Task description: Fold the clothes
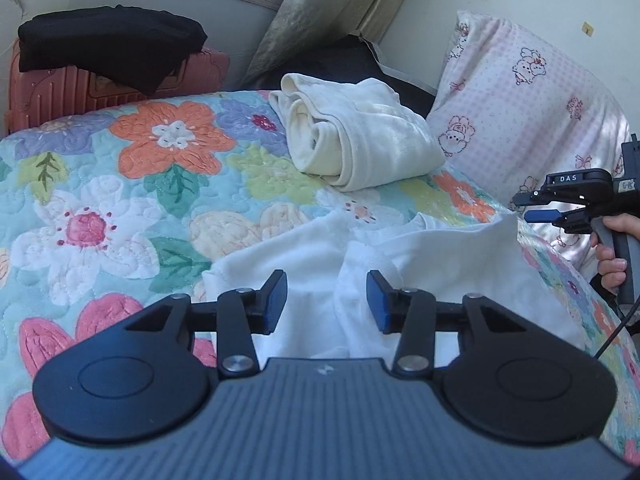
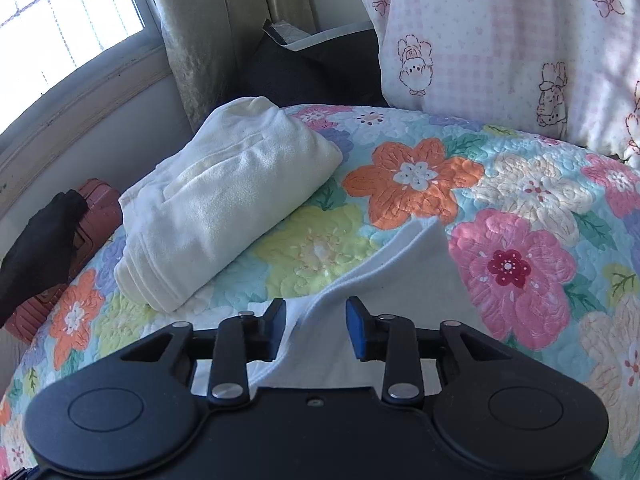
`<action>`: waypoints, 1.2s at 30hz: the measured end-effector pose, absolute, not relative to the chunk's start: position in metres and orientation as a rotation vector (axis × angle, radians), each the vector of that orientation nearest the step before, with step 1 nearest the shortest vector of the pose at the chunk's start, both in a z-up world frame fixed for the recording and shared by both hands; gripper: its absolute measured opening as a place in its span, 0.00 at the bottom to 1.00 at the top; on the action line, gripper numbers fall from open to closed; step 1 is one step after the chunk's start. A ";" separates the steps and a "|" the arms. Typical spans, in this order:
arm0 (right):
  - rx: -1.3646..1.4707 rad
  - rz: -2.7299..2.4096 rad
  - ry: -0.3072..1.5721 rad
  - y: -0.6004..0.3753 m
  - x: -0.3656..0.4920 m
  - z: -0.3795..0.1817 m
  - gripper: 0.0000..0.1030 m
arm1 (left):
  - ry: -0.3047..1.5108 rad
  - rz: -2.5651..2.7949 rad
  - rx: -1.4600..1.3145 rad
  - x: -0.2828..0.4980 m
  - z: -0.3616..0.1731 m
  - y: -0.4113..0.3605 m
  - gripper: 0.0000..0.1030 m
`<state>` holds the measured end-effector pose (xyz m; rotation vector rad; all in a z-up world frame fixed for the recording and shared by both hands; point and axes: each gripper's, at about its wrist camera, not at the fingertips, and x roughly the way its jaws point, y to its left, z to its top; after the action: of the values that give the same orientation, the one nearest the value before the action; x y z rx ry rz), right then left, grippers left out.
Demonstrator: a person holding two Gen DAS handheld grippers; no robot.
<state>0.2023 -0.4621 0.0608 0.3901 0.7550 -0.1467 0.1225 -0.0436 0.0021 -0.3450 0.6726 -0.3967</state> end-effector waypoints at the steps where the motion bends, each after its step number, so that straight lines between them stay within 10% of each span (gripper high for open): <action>1: 0.401 -0.145 0.746 -0.462 0.203 0.061 0.43 | 0.676 -0.409 -0.376 0.123 0.002 -0.038 0.42; 7: 0.400 -0.192 0.769 -0.468 0.195 0.057 0.50 | 0.664 -0.540 -0.304 0.111 0.014 -0.054 0.44; 13: 0.301 -0.256 0.858 -0.483 0.174 0.044 0.52 | 0.684 -0.534 -0.069 0.088 0.014 -0.103 0.80; 20: 0.358 -0.209 0.969 -0.488 0.151 0.018 0.53 | 0.785 -0.447 0.135 0.089 -0.013 -0.138 0.87; 25: 0.403 -0.122 1.059 -0.462 0.127 -0.014 0.53 | 0.774 -0.234 0.023 0.107 -0.011 -0.103 0.21; 27: 0.362 -0.113 1.069 -0.455 0.124 -0.013 0.53 | 0.798 -0.268 -0.134 0.114 -0.008 -0.078 0.11; 33: 0.288 -0.140 1.073 -0.461 0.122 0.001 0.54 | 0.821 -0.407 -0.364 0.120 -0.010 -0.049 0.09; 35: 0.271 -0.165 1.062 -0.467 0.125 0.005 0.54 | 0.824 -0.406 -0.385 0.123 -0.011 -0.050 0.16; 36: 0.261 -0.176 1.056 -0.470 0.127 0.006 0.54 | 0.832 -0.388 -0.387 0.126 -0.013 -0.052 0.36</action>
<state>0.1265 -0.4697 0.0063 0.2608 1.0560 -0.1755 0.1257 -0.0523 -0.0129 -0.3872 0.8316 -0.3879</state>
